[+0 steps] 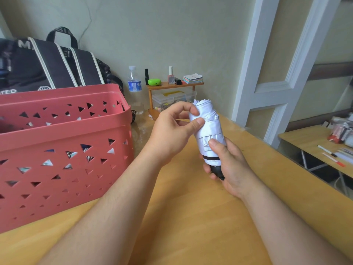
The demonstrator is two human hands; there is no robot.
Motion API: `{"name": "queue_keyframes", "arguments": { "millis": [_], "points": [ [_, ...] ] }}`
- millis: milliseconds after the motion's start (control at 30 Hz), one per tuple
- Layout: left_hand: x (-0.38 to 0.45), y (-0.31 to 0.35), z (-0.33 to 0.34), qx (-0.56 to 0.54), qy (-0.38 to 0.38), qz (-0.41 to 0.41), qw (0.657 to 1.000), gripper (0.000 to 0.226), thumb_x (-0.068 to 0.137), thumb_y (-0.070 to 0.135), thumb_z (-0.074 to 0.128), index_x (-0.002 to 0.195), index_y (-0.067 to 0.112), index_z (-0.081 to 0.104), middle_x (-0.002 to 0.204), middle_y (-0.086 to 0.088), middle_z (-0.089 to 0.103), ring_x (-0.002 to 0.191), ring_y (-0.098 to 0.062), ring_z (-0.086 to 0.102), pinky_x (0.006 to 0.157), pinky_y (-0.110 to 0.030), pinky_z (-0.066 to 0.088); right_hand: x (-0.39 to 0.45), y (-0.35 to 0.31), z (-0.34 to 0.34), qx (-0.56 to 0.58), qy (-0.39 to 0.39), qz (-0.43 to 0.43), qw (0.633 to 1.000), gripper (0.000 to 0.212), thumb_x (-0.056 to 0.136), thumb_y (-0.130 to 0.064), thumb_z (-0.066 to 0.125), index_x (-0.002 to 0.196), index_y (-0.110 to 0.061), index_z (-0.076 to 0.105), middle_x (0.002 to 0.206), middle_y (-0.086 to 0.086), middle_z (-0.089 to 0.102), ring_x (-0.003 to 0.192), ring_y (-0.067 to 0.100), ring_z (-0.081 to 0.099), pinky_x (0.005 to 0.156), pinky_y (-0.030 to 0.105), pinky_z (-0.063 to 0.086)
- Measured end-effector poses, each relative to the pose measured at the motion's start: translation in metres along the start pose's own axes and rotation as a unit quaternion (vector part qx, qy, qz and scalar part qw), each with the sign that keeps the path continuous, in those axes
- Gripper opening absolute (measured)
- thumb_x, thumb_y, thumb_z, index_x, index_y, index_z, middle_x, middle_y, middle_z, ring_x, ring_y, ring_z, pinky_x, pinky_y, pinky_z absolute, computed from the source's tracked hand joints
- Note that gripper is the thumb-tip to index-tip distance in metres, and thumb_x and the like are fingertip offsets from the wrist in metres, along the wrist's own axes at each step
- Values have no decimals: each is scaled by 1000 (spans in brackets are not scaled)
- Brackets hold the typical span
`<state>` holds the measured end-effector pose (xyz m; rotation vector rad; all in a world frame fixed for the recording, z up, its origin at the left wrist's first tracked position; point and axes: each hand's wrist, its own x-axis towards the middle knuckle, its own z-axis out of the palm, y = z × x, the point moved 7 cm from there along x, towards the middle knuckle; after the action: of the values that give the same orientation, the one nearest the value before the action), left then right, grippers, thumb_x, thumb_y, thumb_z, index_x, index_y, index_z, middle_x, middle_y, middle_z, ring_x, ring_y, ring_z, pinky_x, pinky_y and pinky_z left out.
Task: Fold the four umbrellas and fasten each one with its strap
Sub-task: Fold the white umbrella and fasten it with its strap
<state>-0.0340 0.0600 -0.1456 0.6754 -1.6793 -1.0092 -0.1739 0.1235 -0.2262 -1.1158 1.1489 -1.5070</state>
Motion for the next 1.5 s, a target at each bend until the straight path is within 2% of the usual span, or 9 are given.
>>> {"name": "queue_keyframes", "arguments": {
  "millis": [267,400,467,533,667,967,1133,1233,1500],
  "points": [
    [-1,-6,7,-16,-67,-42,997,13,94,14,77,92,24,71,76,-14,58,66,-29,30,51,-24,24,4,2,-8,-27,53,-11,998,13,92,-23,70,102,-19,64,72,4,61,53,21,49,46,25,34],
    [-3,0,6,0,-52,-32,998,18,90,11,80,90,26,71,96,-24,70,67,-24,49,53,-25,36,6,3,-10,-39,60,-14,997,7,97,-16,67,103,-17,64,71,3,61,52,21,49,47,25,35],
    [-2,5,-1,61,-11,1,998,25,85,12,84,88,34,74,120,-5,63,89,-13,64,72,-23,52,6,3,-10,-49,64,-19,997,7,96,-16,68,101,-16,63,69,2,61,52,22,49,46,25,36],
    [-3,13,-2,162,-5,37,986,28,78,23,90,89,43,74,119,10,51,104,-6,57,86,-15,46,6,3,-10,-55,68,-24,996,8,95,-19,69,100,-18,63,70,2,62,52,22,49,46,26,36],
    [-6,17,2,246,-6,70,967,25,76,35,90,92,42,72,106,12,43,96,-1,49,80,-4,35,6,2,-9,-61,71,-30,995,8,94,-18,70,98,-19,63,71,1,62,53,21,50,46,29,37],
    [0,13,-1,351,10,77,933,11,96,27,65,87,34,66,87,12,45,93,-14,51,84,-37,45,5,1,-13,-109,92,-48,989,11,91,-17,72,100,-21,65,70,-4,64,53,14,52,45,25,41],
    [9,20,-42,342,123,80,928,18,97,21,64,86,33,58,82,11,49,77,-6,48,66,-23,30,7,5,-18,-101,107,-20,989,8,92,-21,70,99,-21,66,70,-4,65,52,18,51,46,28,39],
    [6,22,-31,340,92,88,932,11,94,32,73,87,37,65,82,11,55,75,2,51,66,-14,32,9,7,-17,-58,105,4,993,5,94,-21,68,98,-19,65,70,1,63,51,21,49,45,26,36],
    [1,10,-2,347,12,92,933,4,92,37,73,93,39,77,82,16,60,75,4,53,71,-26,45,8,8,-14,-43,92,11,995,11,93,-24,71,102,-21,66,70,-2,63,51,19,50,46,25,37]
  ]
}}
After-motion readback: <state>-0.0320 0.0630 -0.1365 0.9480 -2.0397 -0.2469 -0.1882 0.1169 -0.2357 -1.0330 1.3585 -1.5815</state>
